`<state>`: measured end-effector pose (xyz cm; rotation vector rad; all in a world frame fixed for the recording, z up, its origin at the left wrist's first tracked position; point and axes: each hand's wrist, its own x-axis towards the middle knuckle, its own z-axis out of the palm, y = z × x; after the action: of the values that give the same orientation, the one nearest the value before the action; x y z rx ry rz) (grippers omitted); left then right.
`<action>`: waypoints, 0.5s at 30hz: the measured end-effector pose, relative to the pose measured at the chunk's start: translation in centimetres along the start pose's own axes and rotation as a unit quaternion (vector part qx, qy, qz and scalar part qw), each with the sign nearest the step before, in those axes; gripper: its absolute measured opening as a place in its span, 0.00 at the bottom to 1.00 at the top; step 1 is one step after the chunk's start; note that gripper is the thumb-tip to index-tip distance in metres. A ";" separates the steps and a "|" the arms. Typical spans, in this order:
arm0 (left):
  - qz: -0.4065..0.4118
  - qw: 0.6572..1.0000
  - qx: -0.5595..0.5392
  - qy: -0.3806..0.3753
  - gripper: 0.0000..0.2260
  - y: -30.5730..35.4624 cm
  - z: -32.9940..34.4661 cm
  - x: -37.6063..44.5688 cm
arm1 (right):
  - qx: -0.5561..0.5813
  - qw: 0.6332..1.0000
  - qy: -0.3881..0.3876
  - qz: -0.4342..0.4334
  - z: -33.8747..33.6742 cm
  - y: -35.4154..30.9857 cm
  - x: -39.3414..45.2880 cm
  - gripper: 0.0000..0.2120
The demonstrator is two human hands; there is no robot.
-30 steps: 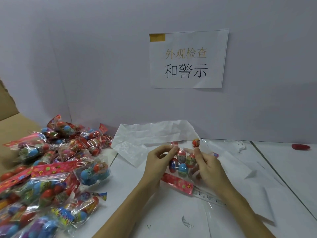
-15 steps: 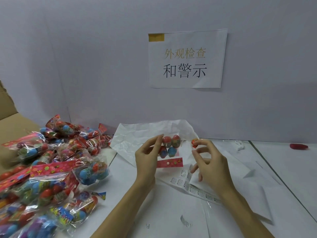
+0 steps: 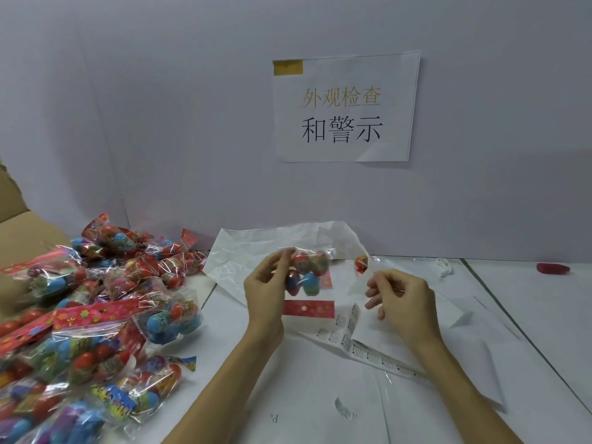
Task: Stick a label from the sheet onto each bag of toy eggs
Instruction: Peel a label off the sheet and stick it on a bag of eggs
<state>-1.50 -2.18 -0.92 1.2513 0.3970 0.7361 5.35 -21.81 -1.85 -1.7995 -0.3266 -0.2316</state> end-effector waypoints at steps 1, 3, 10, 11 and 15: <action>-0.009 1.000 -0.014 0.022 0.07 0.1 -0.3 0.3 | -0.015 1.000 0.006 0.001 -0.3 0.2 0.2 0.12; -0.024 0.998 -0.027 0.047 0.08 0.2 -0.8 0.8 | -0.079 0.997 0.010 -0.009 -0.8 0.8 0.5 0.07; -0.047 0.998 -0.030 0.027 0.09 -0.3 -0.7 0.9 | -0.222 0.974 -0.032 0.019 -2.0 1.8 1.3 0.17; -0.050 0.998 -0.027 0.021 0.08 -0.4 -0.6 0.9 | -0.233 0.972 -0.014 0.019 -2.2 1.8 1.5 0.15; -0.050 0.999 -0.018 -0.003 0.07 -0.5 -0.4 0.6 | -0.232 0.968 0.072 -0.057 -2.4 1.2 1.3 0.11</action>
<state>-1.15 -1.54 -1.45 1.1912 0.4359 0.6510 7.04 -24.30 -1.88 -2.2123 -0.2875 -0.5532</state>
